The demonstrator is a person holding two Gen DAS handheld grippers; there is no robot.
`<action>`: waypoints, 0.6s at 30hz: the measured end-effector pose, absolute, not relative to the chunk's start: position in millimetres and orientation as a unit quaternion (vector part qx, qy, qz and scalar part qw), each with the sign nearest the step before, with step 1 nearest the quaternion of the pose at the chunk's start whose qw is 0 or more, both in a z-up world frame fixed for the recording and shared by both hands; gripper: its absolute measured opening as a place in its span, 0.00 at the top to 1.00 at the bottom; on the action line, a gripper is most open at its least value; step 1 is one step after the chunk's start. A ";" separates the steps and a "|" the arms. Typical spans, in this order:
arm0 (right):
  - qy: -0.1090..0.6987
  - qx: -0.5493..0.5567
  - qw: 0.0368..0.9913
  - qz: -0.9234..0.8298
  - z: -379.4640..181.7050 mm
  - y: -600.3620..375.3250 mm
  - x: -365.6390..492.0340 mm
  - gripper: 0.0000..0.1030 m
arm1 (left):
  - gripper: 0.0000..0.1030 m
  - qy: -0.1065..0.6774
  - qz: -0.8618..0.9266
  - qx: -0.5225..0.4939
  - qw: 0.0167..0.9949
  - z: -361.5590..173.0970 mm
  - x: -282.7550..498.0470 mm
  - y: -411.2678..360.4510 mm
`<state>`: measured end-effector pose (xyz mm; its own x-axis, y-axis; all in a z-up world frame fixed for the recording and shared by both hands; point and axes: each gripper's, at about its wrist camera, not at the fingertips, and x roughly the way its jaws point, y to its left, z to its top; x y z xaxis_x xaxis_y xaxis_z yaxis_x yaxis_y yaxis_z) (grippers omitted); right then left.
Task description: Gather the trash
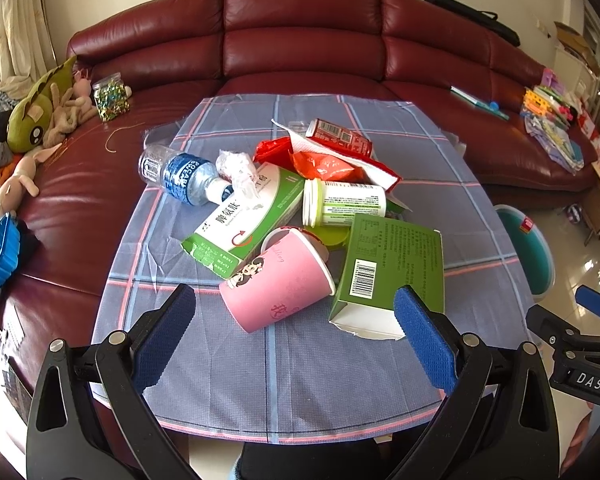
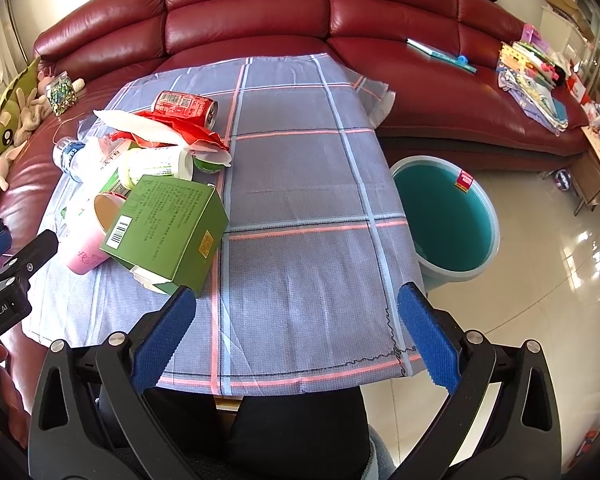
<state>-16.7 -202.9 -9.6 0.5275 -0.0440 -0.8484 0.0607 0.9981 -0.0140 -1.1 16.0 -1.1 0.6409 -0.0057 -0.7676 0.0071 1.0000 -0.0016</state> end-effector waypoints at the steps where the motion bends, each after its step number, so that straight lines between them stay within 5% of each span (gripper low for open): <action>1: 0.485 0.008 0.874 -0.030 -9.8 -202.8 -16.4 0.06 | 0.04 0.424 -0.003 0.001 0.906 -1.1 -1.1 16.1; 18: 0.494 0.007 0.869 -0.028 -16.0 -196.9 -13.1 0.06 | 0.04 0.431 -0.010 -0.006 0.902 -7.6 1.9 21.4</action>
